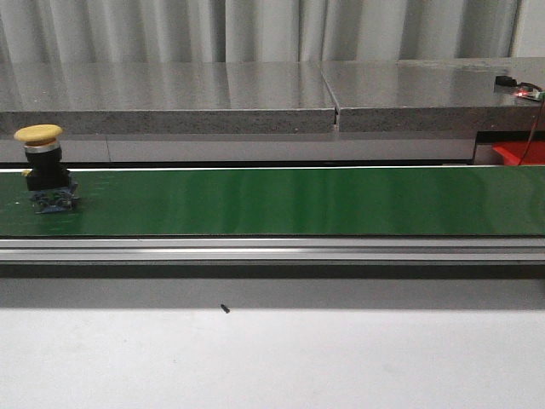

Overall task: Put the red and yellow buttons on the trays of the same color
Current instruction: 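Grasp a second yellow button with the left gripper and set it on the belt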

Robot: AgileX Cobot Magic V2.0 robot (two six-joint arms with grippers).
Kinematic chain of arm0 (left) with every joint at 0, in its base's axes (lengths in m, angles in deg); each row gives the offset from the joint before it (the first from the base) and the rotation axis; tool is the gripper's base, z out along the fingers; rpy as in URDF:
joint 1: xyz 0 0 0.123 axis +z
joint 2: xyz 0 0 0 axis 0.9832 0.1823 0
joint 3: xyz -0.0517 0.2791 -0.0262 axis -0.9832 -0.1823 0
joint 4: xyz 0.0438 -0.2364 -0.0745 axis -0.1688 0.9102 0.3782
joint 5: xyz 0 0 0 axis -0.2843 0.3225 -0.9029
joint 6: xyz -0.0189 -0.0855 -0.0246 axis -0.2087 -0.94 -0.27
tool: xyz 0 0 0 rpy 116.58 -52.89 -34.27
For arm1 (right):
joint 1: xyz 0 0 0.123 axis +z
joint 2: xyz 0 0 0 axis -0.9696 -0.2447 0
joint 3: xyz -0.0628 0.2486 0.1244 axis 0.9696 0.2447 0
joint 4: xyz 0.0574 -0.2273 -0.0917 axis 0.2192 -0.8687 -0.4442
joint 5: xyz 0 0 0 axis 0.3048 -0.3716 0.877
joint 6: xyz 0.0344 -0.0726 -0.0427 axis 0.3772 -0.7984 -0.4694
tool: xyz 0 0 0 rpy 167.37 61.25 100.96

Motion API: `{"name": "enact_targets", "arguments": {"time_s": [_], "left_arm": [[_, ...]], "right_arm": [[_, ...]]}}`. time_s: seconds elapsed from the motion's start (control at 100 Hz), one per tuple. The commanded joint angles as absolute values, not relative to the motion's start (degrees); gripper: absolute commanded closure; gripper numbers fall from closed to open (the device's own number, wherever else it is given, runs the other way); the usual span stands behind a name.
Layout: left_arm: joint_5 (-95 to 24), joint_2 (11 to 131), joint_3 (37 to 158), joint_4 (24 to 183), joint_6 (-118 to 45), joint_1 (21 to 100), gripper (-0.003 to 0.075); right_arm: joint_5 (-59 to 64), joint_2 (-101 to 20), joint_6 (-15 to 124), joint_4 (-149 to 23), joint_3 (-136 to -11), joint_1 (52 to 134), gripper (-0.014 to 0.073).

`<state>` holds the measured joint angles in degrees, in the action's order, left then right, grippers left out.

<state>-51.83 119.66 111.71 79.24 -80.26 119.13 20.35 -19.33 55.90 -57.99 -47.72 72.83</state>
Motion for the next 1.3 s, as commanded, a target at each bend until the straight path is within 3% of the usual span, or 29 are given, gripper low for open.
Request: {"name": "enact_targets", "arguments": {"time_s": [0.0, 0.24, 0.52, 0.91, 1.29], "left_arm": [[-50.98, 113.68, 113.35, 80.73, -80.79, 119.35, 0.0740], [-56.25, 105.24, 113.35, 81.00, -80.67, 116.55, 0.0740], [-61.02, 97.41, 113.35, 81.00, -78.75, 106.24, 0.0740], [-61.69, 97.36, 113.35, 81.00, -77.61, 93.88, 0.0741], [-60.96, 101.78, 111.82, 81.00, -77.28, 91.44, 0.0741]], "right_arm": [[16.76, -19.24, 55.38, -57.61, -49.21, 72.66, 0.0661], [16.76, -19.24, 55.38, -57.61, -49.21, 72.66, 0.0661], [16.76, -19.24, 55.38, -57.61, -49.21, 72.66, 0.0661], [16.76, -19.24, 55.38, -57.61, -49.21, 72.66, 0.0661], [16.76, -19.24, 55.38, -57.61, -49.21, 72.66, 0.0661]]}}
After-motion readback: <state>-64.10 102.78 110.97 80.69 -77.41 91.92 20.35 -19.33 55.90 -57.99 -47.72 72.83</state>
